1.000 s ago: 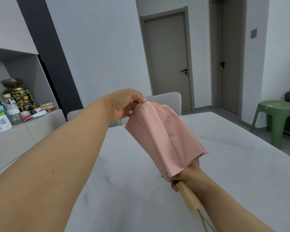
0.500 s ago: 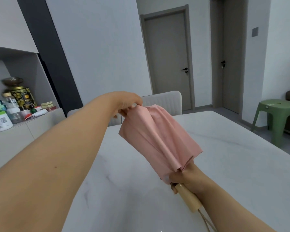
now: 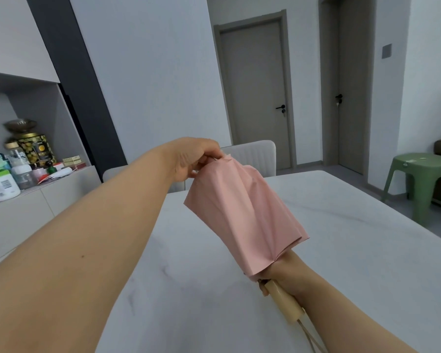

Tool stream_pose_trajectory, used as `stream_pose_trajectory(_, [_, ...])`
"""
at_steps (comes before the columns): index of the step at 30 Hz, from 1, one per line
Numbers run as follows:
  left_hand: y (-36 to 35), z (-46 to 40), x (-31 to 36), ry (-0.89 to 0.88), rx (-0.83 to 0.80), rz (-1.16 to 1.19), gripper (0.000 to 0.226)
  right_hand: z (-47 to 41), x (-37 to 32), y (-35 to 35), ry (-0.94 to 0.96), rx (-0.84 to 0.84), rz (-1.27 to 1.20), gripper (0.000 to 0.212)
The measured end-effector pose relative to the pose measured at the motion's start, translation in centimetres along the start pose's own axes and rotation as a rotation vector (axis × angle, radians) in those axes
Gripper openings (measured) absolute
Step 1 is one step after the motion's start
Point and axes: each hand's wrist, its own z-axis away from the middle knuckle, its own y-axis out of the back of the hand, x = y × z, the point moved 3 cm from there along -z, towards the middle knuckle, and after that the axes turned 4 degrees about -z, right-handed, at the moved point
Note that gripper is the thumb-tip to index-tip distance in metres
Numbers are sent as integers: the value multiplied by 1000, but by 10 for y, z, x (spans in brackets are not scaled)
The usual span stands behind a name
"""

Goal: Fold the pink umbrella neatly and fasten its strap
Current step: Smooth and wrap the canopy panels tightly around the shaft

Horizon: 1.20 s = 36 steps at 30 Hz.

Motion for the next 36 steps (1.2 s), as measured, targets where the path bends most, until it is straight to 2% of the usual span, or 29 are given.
stream_pose_trajectory(5, [5, 4, -4, -59, -68, 128, 17, -2, -1, 9, 52, 89, -36, 19])
stream_pose_trajectory(10, [10, 5, -4, -133, -81, 310, 29, -4, 3, 14, 55, 131, -31, 29])
stream_pose_trajectory(12, [10, 6, -5, -110, -17, 221, 25, -3, 2, 11, 70, 128, -43, 33])
stream_pose_trajectory(15, [12, 10, -4, -3, 140, -190, 23, -2, -1, 7, 98, 107, -52, 45])
stream_pose_trajectory(16, [10, 13, -3, 6, 139, -241, 20, -2, 0, 6, 94, 112, -49, 47])
stream_pose_trajectory(20, [-3, 22, 7, -121, -79, 31, 13, -3, 4, 6, 58, 131, -19, 40])
stream_pose_trajectory(23, [0, 20, 3, -148, -119, 147, 17, -3, 3, 8, 52, 135, -26, 33])
stream_pose_trajectory(25, [4, 18, -2, -119, -94, 148, 17, -4, 2, 9, 62, 141, -35, 34])
stream_pose_trajectory(29, [10, 16, -5, 9, 98, -129, 18, -2, 1, 8, 97, 161, -21, 32])
stream_pose_trajectory(33, [10, 17, -3, -8, 32, 112, 13, 2, -3, 4, 109, 134, -37, 40])
stream_pose_trajectory(36, [11, 17, -4, -37, 44, 12, 10, 4, -5, 1, 105, 120, -47, 40])
